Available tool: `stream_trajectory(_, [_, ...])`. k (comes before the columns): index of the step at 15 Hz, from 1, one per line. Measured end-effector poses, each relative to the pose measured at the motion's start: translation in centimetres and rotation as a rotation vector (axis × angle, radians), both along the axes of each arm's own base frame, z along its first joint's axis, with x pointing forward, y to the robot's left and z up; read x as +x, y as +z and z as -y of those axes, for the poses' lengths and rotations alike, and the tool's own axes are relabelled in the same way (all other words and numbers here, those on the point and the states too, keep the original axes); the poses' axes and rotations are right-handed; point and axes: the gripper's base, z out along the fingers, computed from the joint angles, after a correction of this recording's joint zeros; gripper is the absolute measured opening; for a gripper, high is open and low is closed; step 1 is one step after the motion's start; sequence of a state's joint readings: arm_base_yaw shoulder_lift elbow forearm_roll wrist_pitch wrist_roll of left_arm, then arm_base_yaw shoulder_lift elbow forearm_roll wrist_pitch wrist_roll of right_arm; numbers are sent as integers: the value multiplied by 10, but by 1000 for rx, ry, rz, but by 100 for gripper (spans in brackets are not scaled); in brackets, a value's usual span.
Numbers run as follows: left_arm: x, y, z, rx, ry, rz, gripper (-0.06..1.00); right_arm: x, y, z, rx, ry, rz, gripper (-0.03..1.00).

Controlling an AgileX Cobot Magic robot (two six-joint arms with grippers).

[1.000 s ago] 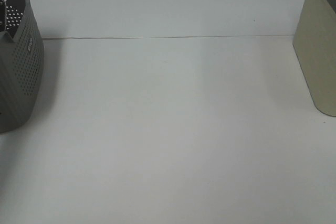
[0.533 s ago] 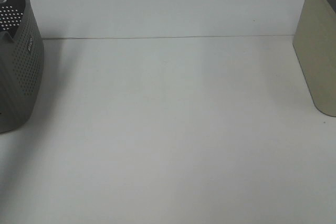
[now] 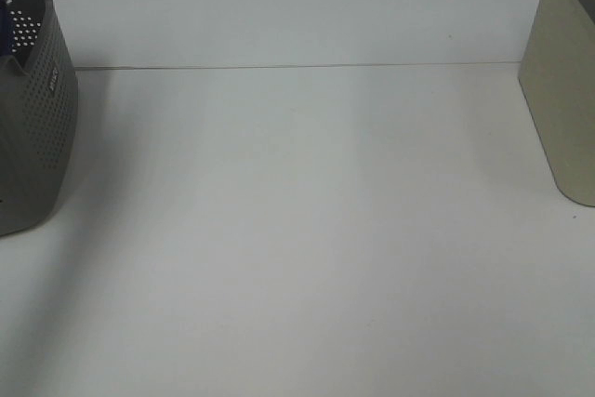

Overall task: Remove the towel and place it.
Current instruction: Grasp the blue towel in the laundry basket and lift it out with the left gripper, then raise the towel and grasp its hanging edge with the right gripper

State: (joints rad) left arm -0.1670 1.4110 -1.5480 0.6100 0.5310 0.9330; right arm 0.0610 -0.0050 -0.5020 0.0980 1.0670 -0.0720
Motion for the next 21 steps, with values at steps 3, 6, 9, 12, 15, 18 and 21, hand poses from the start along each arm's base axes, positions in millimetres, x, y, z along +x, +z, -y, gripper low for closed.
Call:
stream_trajectory(3, [-24, 23, 32, 24, -137, 114, 0, 0, 0, 0, 0, 0, 0, 76])
stream_trajectory(6, [-41, 33, 50, 25, -214, 153, 0, 0, 0, 0, 0, 0, 0, 76])
stream_trajectory(9, [-45, 33, 58, 84, -240, 142, 0, 0, 0, 0, -1, 1, -1, 76])
stream_trajectory(12, [-46, 35, 64, 110, -272, 164, 0, 15, 16, -13, -3, 166, 49, 76])
stream_trajectory(15, [-47, 38, 66, 129, -300, 203, 0, 64, 32, -46, 91, 523, 75, 76])
stream_trajectory(18, [-47, 42, 69, 148, -324, 240, 0, 116, 35, -64, 169, 731, 68, 76])
stream_trajectory(21, [-48, 45, 71, 155, -351, 282, 0, 180, 37, -78, 224, 898, 127, 76])
